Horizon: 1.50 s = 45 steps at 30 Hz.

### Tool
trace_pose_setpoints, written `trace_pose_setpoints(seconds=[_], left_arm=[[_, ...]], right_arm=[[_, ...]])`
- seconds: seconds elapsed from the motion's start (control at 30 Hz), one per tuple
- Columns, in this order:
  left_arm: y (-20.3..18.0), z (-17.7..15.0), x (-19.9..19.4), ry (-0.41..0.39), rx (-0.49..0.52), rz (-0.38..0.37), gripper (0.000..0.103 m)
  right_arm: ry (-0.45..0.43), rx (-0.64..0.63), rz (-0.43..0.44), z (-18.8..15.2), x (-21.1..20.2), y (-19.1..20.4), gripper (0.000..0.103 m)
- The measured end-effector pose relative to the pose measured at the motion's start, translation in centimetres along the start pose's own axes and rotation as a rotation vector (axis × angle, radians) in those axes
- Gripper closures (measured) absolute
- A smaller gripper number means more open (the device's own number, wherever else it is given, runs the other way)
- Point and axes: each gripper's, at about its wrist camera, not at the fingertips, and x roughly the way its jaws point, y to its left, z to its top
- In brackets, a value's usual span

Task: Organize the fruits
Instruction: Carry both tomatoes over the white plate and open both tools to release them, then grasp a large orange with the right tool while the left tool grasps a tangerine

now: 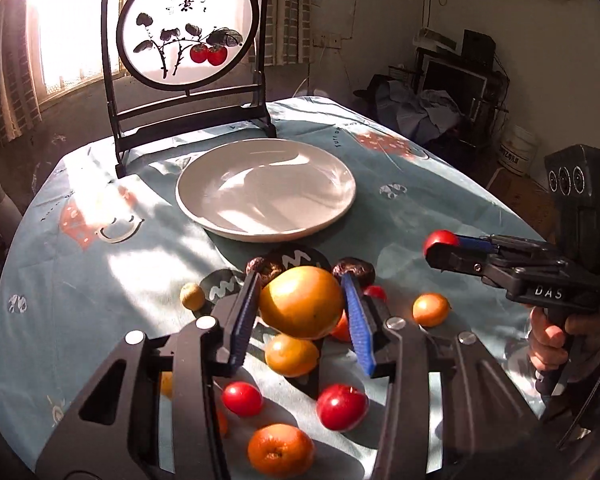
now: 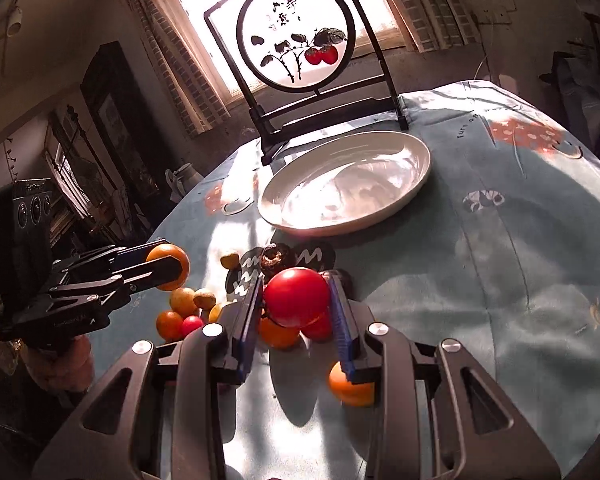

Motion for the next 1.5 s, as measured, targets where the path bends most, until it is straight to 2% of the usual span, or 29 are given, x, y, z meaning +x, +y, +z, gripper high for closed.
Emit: trace_pose_setpoints(seconds=[0.13,0.23,0.33,0.47,0.53,0.57,0.63,0.7,0.77,0.83,0.93,1.0,1.03,1.23,1.33,1.43,1.5], left_arm=[[1.9,4.7,5.9,0.076,-0.033,0.057,0.060],[3.0,6.6,9.7,0.131,-0.048,0.093,0.060],[4.0,7.3,12.8,0.190,-0.057,0.123,0.060],[4.4,7.3,15.4,0.240,-0.038,0.151,0.060],[4.4,7.2,16.1,0.248,-0.036,0.173,0.059],[4.4,7.2,16.2,0.245,-0.035,0.175,0.049],[4.1,7.3,15.6,0.210,-0.035,0.203,0.034],[3.8,7.4,14.2,0.177,-0.029,0.215,0.026],[3.5,7.1,12.0,0.140,-0.036,0.229,0.012],[3.3,6.4,9.5,0.101,-0.050,0.230,0.008],[2.9,4.4,5.7,0.083,-0.082,0.216,0.004],[2.5,2.5,3.3,0.074,-0.108,0.187,0.003],[2.2,1.3,2.1,0.070,-0.114,0.173,0.003],[0.6,-5.9,-3.7,0.048,-0.122,0.157,0.003],[0.2,-9.1,-5.0,0.046,-0.141,0.175,0.003],[0.1,-11.6,-5.3,0.061,-0.160,0.158,0.003],[0.1,-12.7,-5.1,0.069,-0.157,0.187,0.003]], right_arm=[[0.047,-0.025,-0.083,4.7,5.5,-1.4,0.070],[0.102,-0.030,-0.121,6.7,9.4,-2.4,0.070],[0.161,-0.024,-0.153,7.4,12.3,-3.3,0.070],[0.195,-0.034,-0.154,7.5,14.0,-3.8,0.068],[0.207,-0.044,-0.152,7.5,14.2,-3.7,0.063],[0.205,-0.047,-0.151,7.5,14.2,-3.6,0.060],[0.193,-0.048,-0.159,7.4,13.6,-3.4,0.056],[0.172,-0.047,-0.156,7.5,12.5,-3.3,0.056],[0.150,-0.042,-0.151,7.3,11.0,-3.1,0.053],[0.129,-0.040,-0.142,6.7,9.4,-2.8,0.052],[0.117,-0.043,-0.132,4.9,7.0,-2.5,0.051],[0.123,-0.040,-0.130,3.0,5.5,-2.4,0.045],[0.127,-0.036,-0.132,2.0,4.8,-2.4,0.039],[0.161,-0.027,-0.127,-3.1,1.1,-1.8,0.039],[0.163,-0.044,-0.127,-4.6,0.2,-1.2,0.039],[0.180,-0.062,-0.157,-5.3,0.3,-0.9,0.039],[0.183,-0.072,-0.163,-5.4,0.3,-0.8,0.039]])
